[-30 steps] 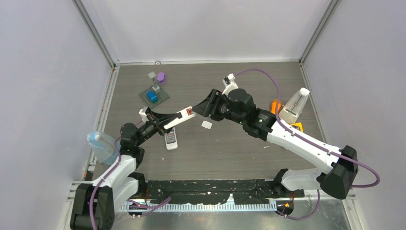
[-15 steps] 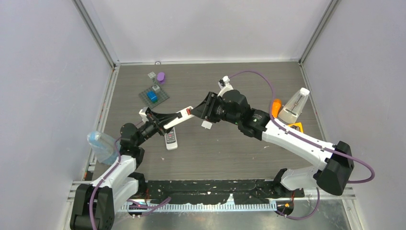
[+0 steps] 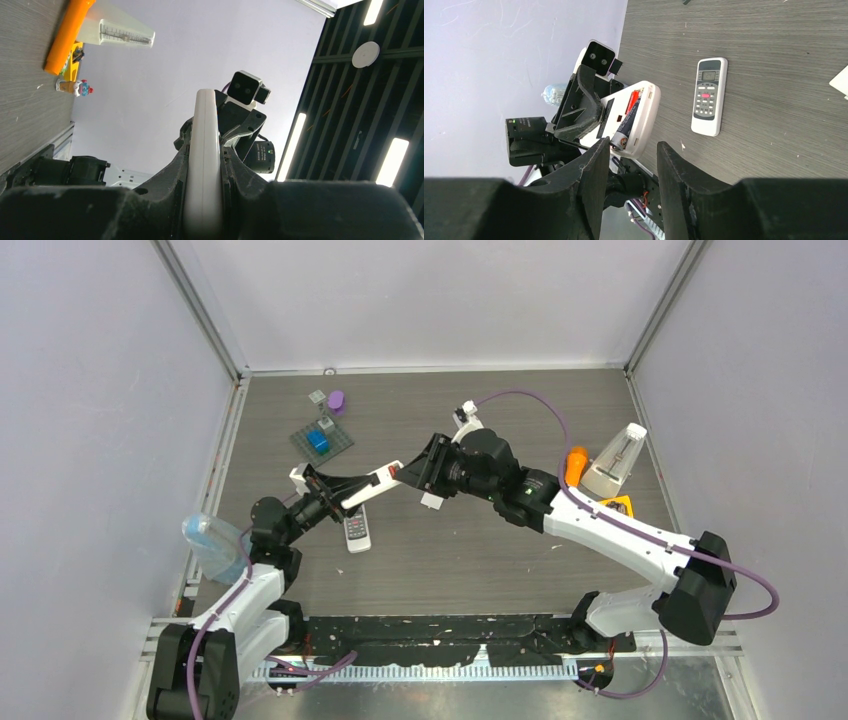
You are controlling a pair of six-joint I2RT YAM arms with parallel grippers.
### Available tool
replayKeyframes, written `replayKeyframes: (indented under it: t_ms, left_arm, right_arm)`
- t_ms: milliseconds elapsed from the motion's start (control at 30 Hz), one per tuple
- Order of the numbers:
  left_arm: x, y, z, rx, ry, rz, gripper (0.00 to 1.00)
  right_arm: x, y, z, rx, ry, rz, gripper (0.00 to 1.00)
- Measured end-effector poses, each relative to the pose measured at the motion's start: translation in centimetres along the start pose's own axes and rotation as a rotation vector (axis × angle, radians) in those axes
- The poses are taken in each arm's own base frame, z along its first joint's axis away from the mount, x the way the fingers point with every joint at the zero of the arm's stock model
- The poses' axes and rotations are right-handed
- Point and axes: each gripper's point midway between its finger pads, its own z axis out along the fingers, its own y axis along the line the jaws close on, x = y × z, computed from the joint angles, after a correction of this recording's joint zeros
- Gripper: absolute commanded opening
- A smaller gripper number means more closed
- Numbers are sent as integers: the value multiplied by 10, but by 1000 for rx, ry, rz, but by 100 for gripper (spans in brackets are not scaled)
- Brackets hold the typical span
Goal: Load the batteries into the remote control
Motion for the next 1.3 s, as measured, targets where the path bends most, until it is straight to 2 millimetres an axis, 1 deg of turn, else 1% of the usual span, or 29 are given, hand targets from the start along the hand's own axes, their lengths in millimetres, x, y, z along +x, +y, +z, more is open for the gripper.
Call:
replayKeyframes:
  t_ms: [100, 167, 200, 267, 333, 433, 500, 533, 633, 867, 1300]
  left_arm:
    - [0, 0, 0, 0, -1, 0, 0]
    - [0, 0, 0, 1, -1, 0, 0]
    - [0, 0, 0, 1, -1, 0, 0]
    - [0, -1, 0, 3, 1, 2, 0]
    - [1, -1, 0, 4, 1, 3, 0]
    - [1, -1, 0, 5, 2, 5, 0]
    - [1, -1, 0, 5, 2, 5, 0]
    - [1, -1, 0, 5, 2, 5, 0]
    - [1, -1, 0, 5, 2, 5, 0]
    - [1, -1, 0, 5, 2, 5, 0]
    - [1, 0, -1, 5, 2, 8, 0]
  right_arm:
    - [1, 0, 1, 0, 2, 10, 47]
    - [1, 0, 1, 0, 3, 13, 52]
    - [1, 0, 1, 0, 2, 13, 57]
    - [1, 1, 1, -1, 2, 14, 64]
    - [1, 2, 2, -11, -1, 14, 68]
    - [1, 3, 3, -29, -8, 13, 69]
    - [2, 1, 4, -36, -11, 13, 67]
    - [3, 0, 4, -38, -11, 15, 64]
    - [3, 0, 2, -46, -15, 23, 58]
    - [1, 4, -4, -83, -37, 49, 59]
    - [3, 1, -3, -83, -42, 92, 46]
